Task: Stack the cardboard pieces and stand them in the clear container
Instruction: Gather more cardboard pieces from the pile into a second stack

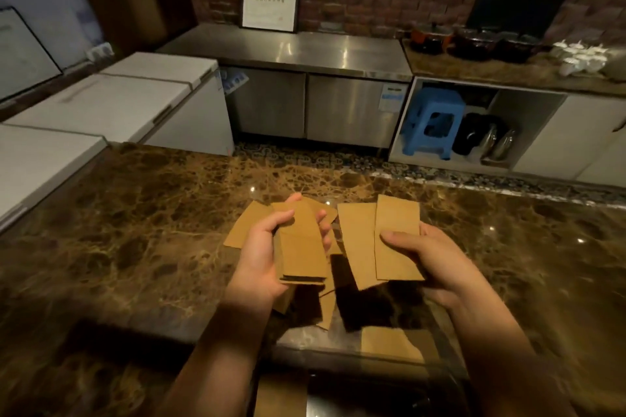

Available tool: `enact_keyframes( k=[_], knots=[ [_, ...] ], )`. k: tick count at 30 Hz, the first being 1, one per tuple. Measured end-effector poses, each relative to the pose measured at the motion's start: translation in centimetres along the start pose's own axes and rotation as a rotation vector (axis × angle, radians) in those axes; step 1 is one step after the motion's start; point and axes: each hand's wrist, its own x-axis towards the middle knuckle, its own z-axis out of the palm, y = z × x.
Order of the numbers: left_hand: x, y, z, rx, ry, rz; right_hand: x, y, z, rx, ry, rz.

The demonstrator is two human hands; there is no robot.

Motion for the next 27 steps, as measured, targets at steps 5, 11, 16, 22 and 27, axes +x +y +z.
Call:
enact_keyframes(
  k=[5,11,16,22,27],
  knots=[
    [0.2,-1.3,2.3,0.151,-0.012,0.026,-0.8,0.2,2.4,0.242,-0.042,-0.095],
    [-0.1,-1.5,3.0,0.217,-0.075,0.051,-1.6,0.5,3.5,0.202,-0.027,-0.201],
    [0.0,-1.3,2.5,0.148,-0.030,0.006,-2.4,-0.1,2.9,0.057,0.001,-0.464],
    [0.0,-0.9,2.1,0.188,-0.038,-0.120,-1.4,1.6,2.1,-0.797,-0.034,-1.058],
    [0.2,-1.0,2.0,0.268,-0.096,-0.063,-0.8,2.9,1.4,-1.065,0.009,-1.125]
  ],
)
